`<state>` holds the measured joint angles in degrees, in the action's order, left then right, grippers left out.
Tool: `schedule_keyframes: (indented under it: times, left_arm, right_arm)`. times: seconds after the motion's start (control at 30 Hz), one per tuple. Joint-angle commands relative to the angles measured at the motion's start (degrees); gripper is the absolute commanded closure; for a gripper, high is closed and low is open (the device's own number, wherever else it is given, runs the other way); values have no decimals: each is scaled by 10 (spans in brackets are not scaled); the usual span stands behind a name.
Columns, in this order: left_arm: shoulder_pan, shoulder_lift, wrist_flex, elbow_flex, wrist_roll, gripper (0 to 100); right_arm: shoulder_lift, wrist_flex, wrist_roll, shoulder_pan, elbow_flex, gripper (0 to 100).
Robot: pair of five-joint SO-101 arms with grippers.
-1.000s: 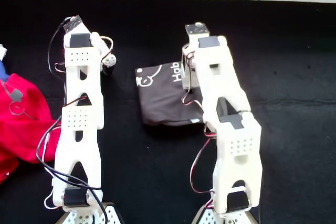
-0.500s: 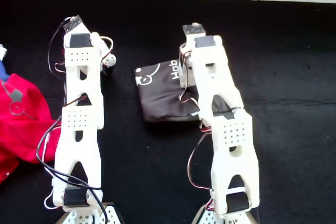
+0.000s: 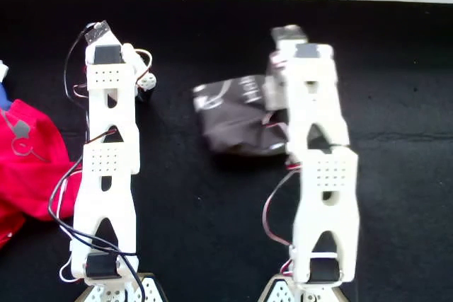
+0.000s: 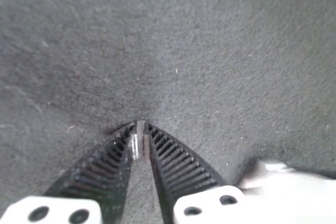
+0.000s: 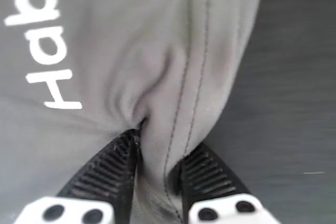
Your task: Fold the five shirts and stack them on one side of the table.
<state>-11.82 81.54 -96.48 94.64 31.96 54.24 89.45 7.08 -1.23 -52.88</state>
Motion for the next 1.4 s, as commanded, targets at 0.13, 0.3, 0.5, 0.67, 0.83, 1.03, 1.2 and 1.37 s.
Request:
schedule_keyframes:
  times: [0.13, 0.3, 0.5, 0.67, 0.83, 1.03, 1.2, 1.37]
  left_arm:
    - [-13, -5, 6, 7, 3, 992]
    - [-13, -5, 6, 7, 3, 992]
    - [-13, -5, 6, 7, 3, 992]
    - [-13, -5, 6, 7, 3, 992]
    - [-13, -5, 6, 7, 3, 992]
    - [-13, -5, 6, 7, 3, 992]
    - [-13, -5, 6, 7, 3, 992]
    - [-13, -5, 6, 7, 3, 992]
  right_arm:
    - [-5, -100, 184, 159, -73, 992]
    - [-4, -197, 199, 208, -72, 992]
    - [19, -321, 199, 240, -73, 992]
    - [69, -353, 199, 253, -77, 992]
    - [103, -422, 199, 264, -77, 992]
    - [87, -376, 199, 253, -77, 988]
    - [58, -292, 196, 247, -77, 848]
    - [7, -227, 157, 248, -78, 789]
